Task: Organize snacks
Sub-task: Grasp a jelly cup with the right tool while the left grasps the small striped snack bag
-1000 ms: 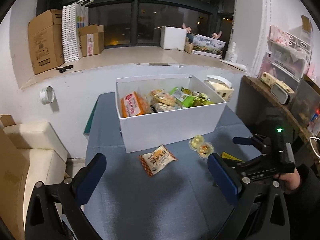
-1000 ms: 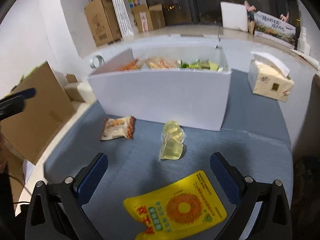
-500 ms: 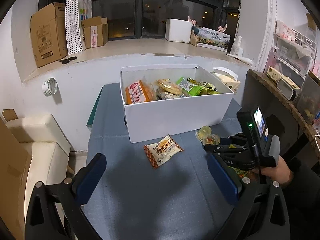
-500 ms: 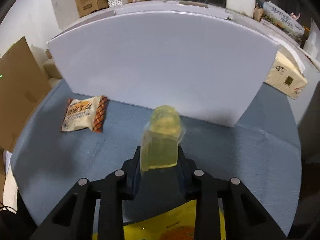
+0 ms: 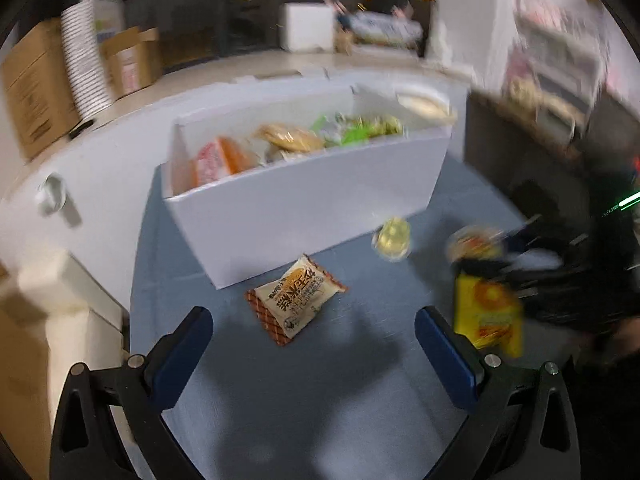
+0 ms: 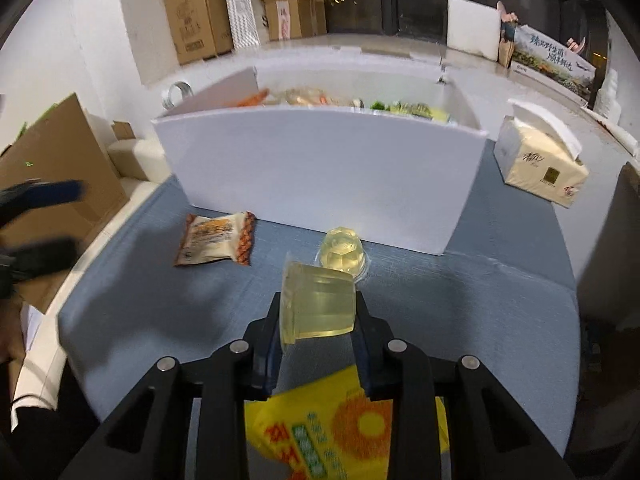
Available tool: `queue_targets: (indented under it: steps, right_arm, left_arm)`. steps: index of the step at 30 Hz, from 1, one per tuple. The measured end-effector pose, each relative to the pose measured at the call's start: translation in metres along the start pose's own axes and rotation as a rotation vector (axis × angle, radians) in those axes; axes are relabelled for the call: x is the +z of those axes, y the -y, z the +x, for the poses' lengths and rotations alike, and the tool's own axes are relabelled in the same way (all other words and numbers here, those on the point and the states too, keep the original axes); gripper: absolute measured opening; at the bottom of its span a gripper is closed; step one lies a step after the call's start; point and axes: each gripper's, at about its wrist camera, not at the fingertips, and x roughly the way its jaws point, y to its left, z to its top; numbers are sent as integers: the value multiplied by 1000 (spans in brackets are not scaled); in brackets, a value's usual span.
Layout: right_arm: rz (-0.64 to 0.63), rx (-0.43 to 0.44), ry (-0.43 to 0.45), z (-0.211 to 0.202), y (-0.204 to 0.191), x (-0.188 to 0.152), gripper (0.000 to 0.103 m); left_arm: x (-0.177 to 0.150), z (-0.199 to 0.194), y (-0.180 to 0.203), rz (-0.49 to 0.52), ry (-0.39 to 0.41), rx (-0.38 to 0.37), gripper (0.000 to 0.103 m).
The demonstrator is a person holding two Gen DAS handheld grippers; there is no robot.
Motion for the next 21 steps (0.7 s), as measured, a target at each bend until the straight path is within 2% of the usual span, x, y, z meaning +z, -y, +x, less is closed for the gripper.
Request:
queue_targets:
  steps: [2, 4, 9, 12, 13, 16, 18, 21]
  right_arm:
    - [0, -2, 10, -9, 0, -5, 33]
    - [7, 2, 13, -17, 2, -5, 33]
    - [42, -2, 30, -38, 9, -13, 33]
    - [53, -2, 28, -51, 10, -16, 33]
    - [56, -3, 28, -52, 10, -16, 33]
    - [63, 3, 24, -50, 12, -18, 33]
    - [64, 5, 18, -48, 11, -19, 33]
    - [53, 8, 19, -47, 7, -20, 33]
  left_arm:
    - [5, 23, 1, 20, -46, 2, 103]
    - [11, 47, -3, -16, -102, -4, 103]
    - [16, 86, -12, -61, -149, 13, 103]
    - [16, 102, -20, -108, -182, -14, 103]
    - [15, 107, -23, -130, -197, -12, 100]
    - [13, 107, -27, -154, -185, -9, 79]
    - [14, 103, -28, -172, -182, -27, 73]
    - [11, 93, -34, -201, -168, -28, 72]
